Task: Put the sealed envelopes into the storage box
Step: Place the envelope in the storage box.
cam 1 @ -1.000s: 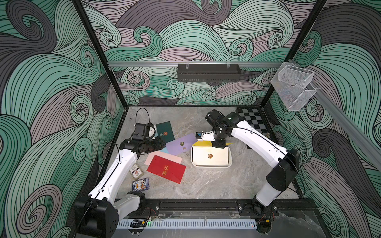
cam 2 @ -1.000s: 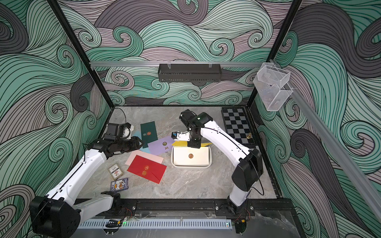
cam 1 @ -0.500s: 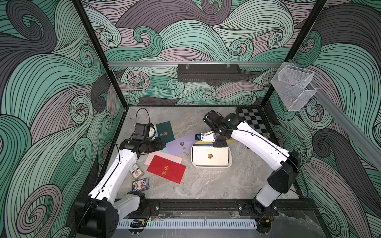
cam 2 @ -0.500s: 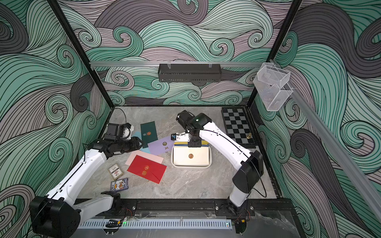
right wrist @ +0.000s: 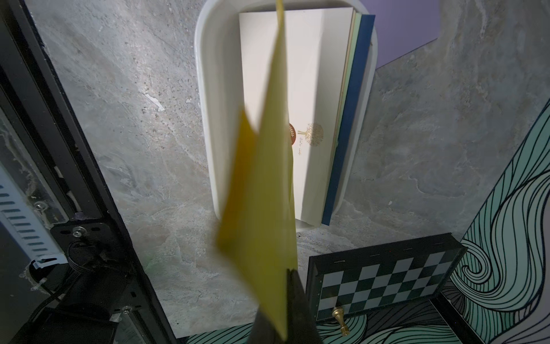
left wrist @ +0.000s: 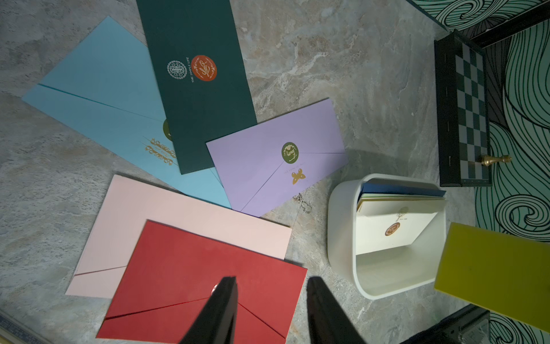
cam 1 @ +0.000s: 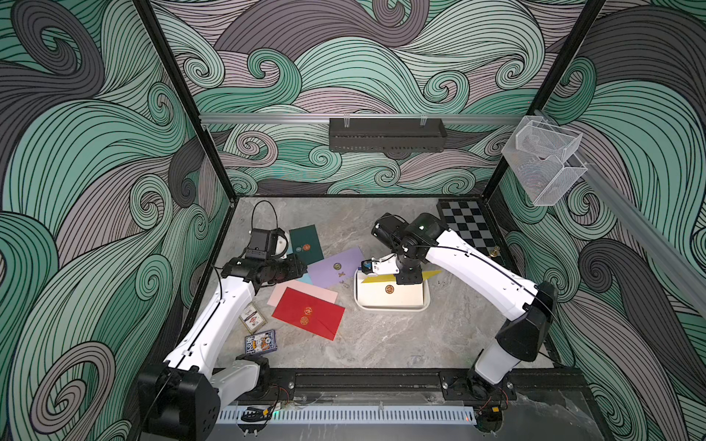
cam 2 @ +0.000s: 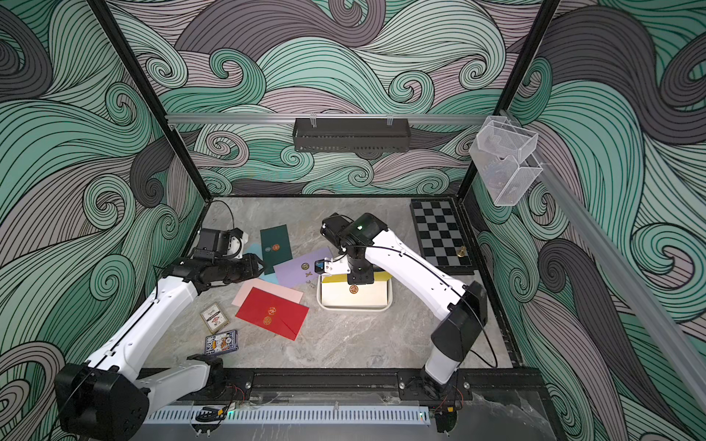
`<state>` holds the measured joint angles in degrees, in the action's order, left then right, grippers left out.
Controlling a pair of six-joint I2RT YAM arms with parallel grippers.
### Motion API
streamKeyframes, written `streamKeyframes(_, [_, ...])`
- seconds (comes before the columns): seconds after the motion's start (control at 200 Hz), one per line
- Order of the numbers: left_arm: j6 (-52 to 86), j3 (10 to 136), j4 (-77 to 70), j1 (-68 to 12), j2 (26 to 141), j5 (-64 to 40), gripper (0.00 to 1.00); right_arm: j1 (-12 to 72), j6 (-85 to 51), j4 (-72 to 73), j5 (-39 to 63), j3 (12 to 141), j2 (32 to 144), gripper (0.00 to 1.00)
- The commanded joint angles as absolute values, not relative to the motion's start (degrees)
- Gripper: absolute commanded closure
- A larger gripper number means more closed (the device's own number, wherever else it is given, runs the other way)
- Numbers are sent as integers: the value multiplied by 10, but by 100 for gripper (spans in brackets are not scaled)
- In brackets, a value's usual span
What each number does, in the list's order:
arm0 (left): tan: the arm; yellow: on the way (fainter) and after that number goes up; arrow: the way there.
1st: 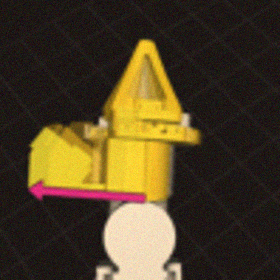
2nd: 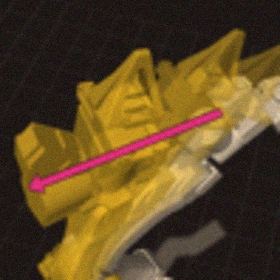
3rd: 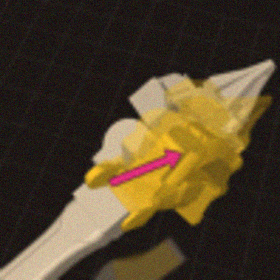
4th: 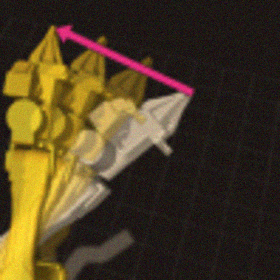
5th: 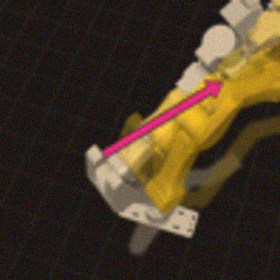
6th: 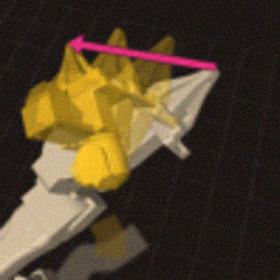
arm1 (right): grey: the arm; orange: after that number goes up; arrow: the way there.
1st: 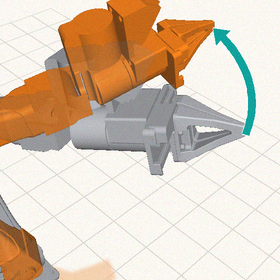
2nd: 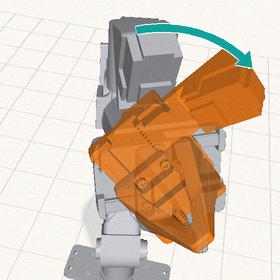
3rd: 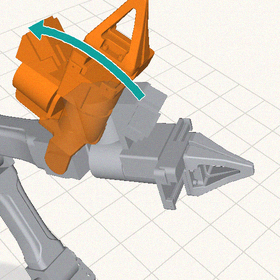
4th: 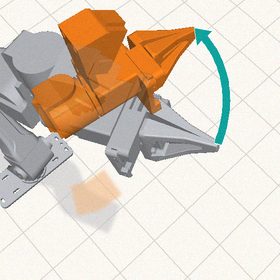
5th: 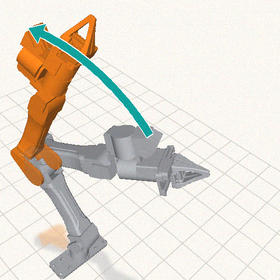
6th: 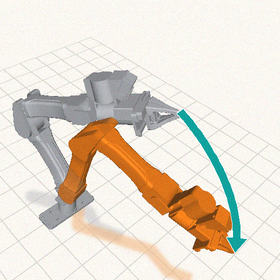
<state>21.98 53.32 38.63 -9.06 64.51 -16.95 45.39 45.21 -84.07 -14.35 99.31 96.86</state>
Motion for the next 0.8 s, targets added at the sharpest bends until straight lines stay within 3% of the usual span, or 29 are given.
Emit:
streamKeyframes(0.0, [209,533,398,-88,643,-172,57,455,444,-857,-109,991,995,100])
streamKeyframes(0.225, [214,528,394,-88,645,-184,57,452,448,-856,-102,1016,1058,100])
streamKeyframes(0.515, [212,530,396,-88,648,-184,56,446,435,-846,-127,1050,1111,85])
streamKeyframes(0.796, [213,531,396,-88,649,-183,56,447,429,-835,-120,1074,1126,83])
